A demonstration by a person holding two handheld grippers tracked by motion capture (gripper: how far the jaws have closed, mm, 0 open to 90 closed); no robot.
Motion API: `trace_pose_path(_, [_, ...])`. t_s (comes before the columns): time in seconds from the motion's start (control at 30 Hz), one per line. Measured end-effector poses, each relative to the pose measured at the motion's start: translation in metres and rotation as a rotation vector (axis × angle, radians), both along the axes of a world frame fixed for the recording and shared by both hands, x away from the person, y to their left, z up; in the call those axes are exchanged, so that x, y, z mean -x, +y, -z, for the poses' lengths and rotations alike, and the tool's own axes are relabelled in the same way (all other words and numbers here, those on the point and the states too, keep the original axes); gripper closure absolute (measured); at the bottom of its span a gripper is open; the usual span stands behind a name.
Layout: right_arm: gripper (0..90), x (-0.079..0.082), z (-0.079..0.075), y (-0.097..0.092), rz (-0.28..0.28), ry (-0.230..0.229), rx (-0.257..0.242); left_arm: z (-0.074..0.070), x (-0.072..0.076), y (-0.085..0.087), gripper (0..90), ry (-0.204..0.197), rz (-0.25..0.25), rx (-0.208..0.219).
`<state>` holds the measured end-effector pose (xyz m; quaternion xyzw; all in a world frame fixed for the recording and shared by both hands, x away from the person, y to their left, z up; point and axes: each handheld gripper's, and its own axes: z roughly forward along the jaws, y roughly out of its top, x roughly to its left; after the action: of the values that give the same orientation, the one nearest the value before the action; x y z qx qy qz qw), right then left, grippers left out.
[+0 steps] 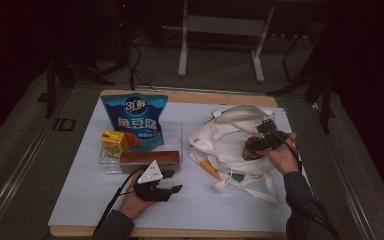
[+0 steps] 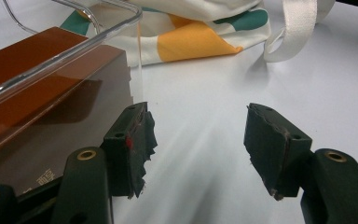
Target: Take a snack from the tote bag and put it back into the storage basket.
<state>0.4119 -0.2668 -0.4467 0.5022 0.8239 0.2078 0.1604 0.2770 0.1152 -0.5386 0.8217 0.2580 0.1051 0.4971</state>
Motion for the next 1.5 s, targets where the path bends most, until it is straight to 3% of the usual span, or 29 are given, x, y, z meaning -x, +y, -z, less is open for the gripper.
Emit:
trace_pose_path(0.57, [23.9,-0.001,0.013,-0.004,0.022,0.053,-0.031,0.0,0.0,0.0,40.7,0.0,0.0,0.0])
trace_pose_path(1.5, [25.1,-0.004,0.024,0.004,0.044,0.088,0.03,0.0,0.0,0.0,40.6,0.0,0.0,-0.001])
